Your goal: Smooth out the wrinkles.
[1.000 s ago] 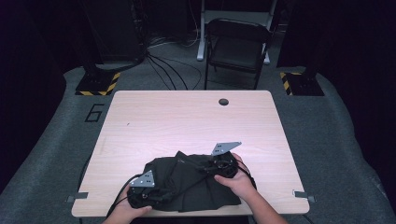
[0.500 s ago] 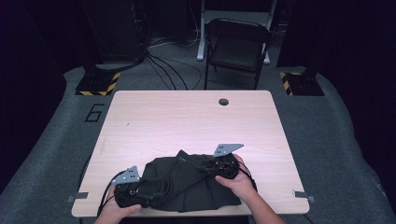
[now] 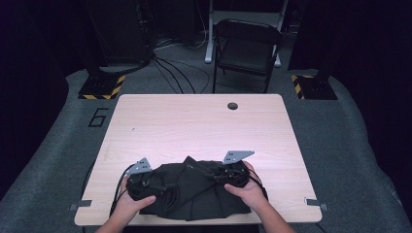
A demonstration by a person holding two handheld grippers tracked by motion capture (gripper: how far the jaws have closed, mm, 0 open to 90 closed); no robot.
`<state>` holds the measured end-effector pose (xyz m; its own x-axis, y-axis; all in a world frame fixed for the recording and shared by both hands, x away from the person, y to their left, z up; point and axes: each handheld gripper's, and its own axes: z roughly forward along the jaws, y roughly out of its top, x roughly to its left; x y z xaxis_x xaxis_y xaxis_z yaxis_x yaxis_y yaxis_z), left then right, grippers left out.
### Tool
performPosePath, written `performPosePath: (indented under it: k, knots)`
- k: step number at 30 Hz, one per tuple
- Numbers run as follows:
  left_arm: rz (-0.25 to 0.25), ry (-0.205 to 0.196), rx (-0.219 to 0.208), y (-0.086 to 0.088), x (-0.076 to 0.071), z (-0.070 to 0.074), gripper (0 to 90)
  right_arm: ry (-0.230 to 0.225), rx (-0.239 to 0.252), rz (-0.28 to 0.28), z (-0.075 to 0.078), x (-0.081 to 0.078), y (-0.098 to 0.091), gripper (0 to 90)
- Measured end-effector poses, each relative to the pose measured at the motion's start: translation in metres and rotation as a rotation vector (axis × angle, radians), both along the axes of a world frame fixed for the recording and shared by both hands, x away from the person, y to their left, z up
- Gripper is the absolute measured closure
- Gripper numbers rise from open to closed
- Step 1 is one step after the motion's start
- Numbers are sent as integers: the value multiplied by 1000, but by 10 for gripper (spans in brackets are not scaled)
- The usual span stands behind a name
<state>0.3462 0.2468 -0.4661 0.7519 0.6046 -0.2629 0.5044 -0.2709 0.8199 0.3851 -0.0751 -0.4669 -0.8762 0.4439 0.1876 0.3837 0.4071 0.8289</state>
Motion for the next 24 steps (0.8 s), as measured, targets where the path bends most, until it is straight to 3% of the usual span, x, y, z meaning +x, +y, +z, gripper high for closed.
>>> performPosePath:
  k: [9, 19, 24]
  knots:
    - [8, 31, 14, -21, 12, -9, 220, -4, -1, 3, 0, -2, -1, 646]
    - [-54, 58, 40, -30, 12, -22, 222, -20, -9, 1, 0, -5, -3, 640]
    - [-97, 65, 38, -32, 10, -24, 290, -27, -13, 7, -1, -6, -4, 633]
